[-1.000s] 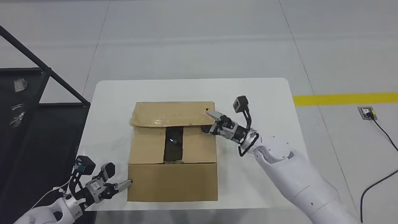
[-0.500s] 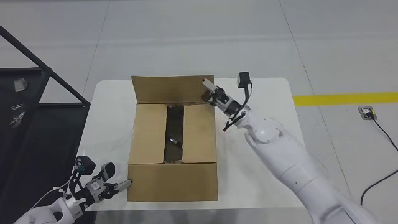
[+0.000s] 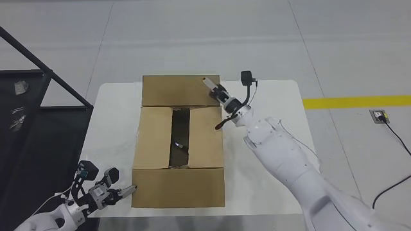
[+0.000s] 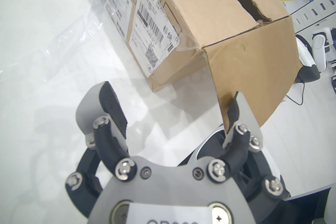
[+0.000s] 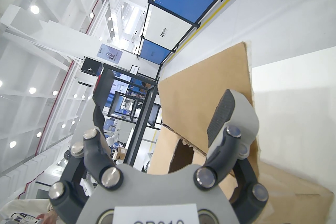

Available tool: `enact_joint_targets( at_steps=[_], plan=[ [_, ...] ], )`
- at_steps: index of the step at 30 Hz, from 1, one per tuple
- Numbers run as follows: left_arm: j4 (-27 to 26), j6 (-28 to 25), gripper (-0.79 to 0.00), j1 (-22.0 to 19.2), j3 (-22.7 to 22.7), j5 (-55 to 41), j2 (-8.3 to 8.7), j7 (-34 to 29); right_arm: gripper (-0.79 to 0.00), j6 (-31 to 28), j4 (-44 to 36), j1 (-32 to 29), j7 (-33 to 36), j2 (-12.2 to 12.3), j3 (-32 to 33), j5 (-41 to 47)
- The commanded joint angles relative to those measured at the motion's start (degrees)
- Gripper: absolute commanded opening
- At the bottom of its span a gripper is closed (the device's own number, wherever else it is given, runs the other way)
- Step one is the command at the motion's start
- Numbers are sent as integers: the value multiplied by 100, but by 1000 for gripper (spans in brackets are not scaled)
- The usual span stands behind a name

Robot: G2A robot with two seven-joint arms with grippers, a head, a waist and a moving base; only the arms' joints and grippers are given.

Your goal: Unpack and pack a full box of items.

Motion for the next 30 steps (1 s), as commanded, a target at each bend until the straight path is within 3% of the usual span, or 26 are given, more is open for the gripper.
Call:
enact_joint_targets(
  at_steps=[1,10,14,17,20,24,30],
  plan=[
    [-26,103,0,18,49,28,-4,54,0,36,184,23,-129,-86,-33,-110],
    [102,272,0,-83,284,196,18,121,0,-15,766,122,-493,-382,-40,-426],
    [79,231,0,-75,285,192,37,203,0,-537,772,93,-269,-428,128,-183],
    [-3,90,0,11,195,121,57,345,0,-1030,660,22,564,-415,351,348],
    [-100,-63,0,128,17,-34,83,487,0,-1098,495,-36,1820,-374,514,830],
    [-111,-59,0,227,-288,-559,107,755,0,-417,290,-52,3290,-332,580,1111],
    [-54,122,0,204,-566,-1146,145,812,0,716,-104,-146,3943,-403,385,779]
  ],
)
